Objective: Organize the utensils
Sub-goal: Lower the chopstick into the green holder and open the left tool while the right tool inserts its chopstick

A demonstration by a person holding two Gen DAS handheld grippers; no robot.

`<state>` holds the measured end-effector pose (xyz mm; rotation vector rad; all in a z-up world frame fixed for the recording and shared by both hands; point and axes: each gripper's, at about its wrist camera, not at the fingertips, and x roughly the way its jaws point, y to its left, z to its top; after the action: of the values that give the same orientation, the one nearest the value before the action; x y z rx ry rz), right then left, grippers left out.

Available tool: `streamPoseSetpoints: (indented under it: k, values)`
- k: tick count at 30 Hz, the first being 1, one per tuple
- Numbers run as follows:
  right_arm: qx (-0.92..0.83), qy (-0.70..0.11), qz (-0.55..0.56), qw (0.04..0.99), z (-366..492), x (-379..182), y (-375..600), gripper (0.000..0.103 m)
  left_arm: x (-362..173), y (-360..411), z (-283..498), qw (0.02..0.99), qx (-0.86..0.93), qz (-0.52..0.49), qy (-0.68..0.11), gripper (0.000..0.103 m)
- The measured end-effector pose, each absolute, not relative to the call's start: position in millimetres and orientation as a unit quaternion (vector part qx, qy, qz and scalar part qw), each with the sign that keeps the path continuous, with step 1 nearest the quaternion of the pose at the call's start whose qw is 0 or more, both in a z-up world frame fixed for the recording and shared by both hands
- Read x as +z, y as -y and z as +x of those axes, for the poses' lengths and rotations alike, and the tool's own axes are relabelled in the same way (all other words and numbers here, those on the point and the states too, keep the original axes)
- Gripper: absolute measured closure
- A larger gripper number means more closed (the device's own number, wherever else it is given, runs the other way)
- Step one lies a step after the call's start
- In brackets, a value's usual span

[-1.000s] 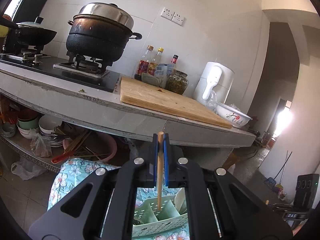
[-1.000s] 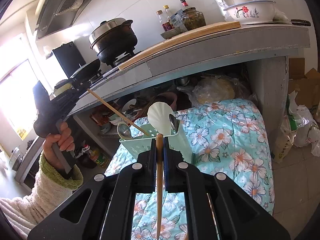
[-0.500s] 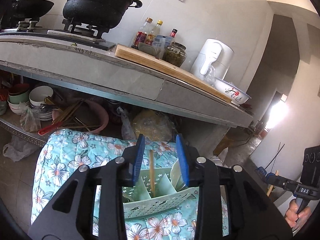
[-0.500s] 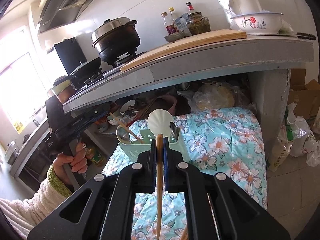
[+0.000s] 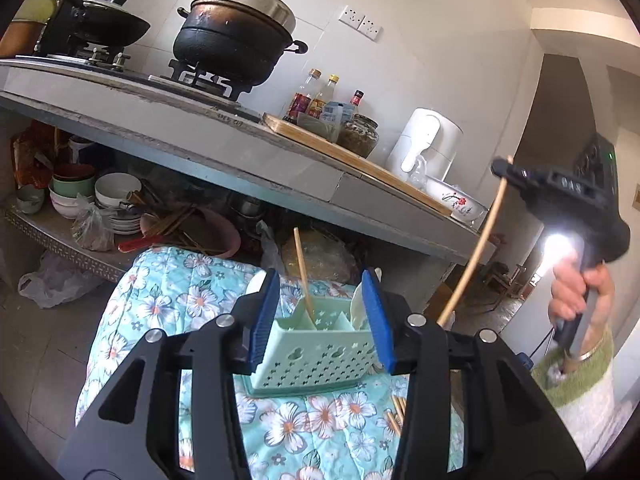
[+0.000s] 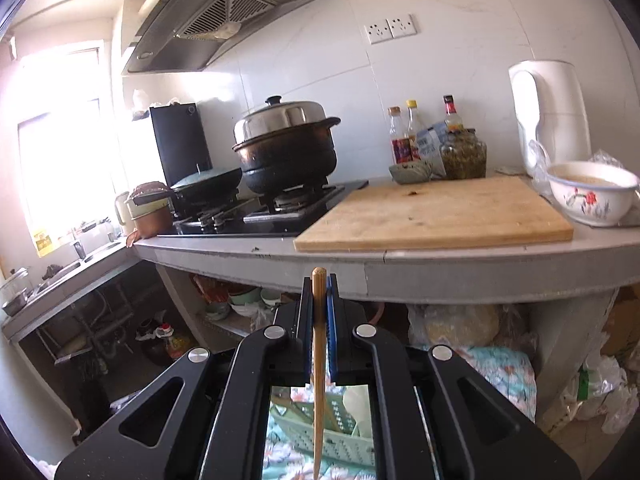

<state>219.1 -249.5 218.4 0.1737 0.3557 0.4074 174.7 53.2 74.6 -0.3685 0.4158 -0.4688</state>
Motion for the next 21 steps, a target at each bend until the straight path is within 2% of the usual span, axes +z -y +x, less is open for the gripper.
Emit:
streamPoseSetpoints:
  k: [5,12,21]
  values:
    - [0.183,-0.154,0.047,0.970,250.0,223.1,218.5,0.097,43.5,-60.4,147.1,0.935,-0.217,-0.157,-0.232,0.062]
    - [0.167,-0.166,0.010,0.972,287.6,190.9,184.1,0.097,-3.8,-69.0,126.6,0.920,-0.207,-0.162,-0.291,0.062]
    - [0.182,-0.249,-0.015,0.951,306.4,126.6,163.9,0.095,-30.6,-67.4,120.6,0.909,-0.209,-0.165,-0.321,0.062]
